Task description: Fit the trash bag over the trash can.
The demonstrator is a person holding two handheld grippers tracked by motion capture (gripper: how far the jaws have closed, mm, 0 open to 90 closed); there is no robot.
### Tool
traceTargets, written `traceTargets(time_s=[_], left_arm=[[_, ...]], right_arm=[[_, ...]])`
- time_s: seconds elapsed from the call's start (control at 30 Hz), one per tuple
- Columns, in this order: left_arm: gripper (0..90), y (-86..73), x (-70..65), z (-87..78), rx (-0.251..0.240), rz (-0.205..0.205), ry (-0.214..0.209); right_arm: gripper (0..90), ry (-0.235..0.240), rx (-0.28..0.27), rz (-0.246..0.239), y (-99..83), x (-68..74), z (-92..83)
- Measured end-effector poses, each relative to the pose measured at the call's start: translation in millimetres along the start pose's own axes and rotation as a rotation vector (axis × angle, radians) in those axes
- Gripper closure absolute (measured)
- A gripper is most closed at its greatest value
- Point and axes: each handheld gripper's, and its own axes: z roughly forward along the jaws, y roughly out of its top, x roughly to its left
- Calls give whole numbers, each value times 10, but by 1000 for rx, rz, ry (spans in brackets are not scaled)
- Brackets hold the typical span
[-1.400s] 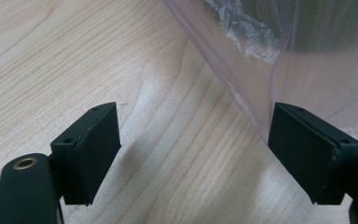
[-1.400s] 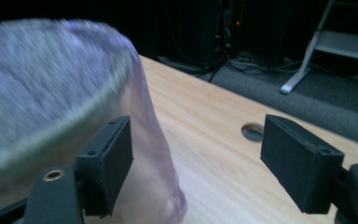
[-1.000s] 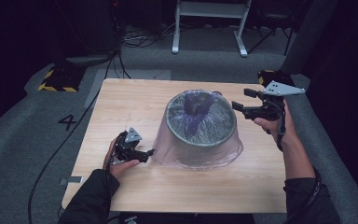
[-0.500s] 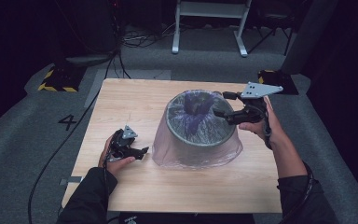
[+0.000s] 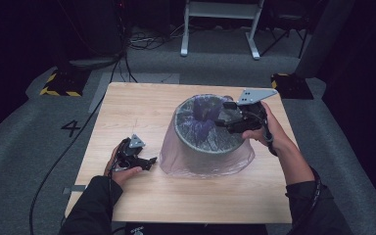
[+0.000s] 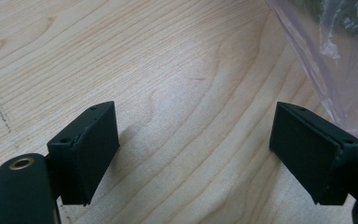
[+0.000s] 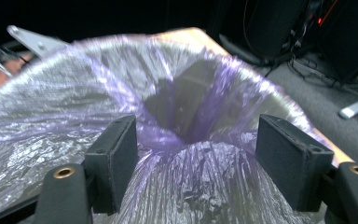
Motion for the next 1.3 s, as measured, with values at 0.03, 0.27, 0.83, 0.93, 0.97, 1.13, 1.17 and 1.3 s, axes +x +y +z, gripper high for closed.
traceTargets(time_s=[0.03, 0.27, 0.83, 0.93, 0.97, 1.13, 1.17, 1.3], left_arm=[[151, 0, 0, -1, 0, 3, 1], [153, -12, -51, -13, 1, 11, -6], [157, -17, -78, -20, 1, 36, -20], [157, -17, -78, -20, 1, 36, -20], [157, -17, -79, -20, 1, 36, -20], [158, -19, -81, -19, -1, 35, -19], [158, -18, -81, -19, -1, 35, -18], [158, -19, -82, -19, -2, 35, -18]], right_arm=[[294, -4, 17, -3, -4, 6, 30], [294, 11, 93, 12, -28, -4, 150], [285, 110, 255, 5, -63, -46, 302], [273, 114, 296, -6, -49, -38, 330], [273, 114, 311, -6, -43, -42, 342], [274, 130, 375, -15, -24, -37, 385], [274, 134, 395, -22, -18, -37, 397], [274, 146, 450, -10, -3, -45, 440]])
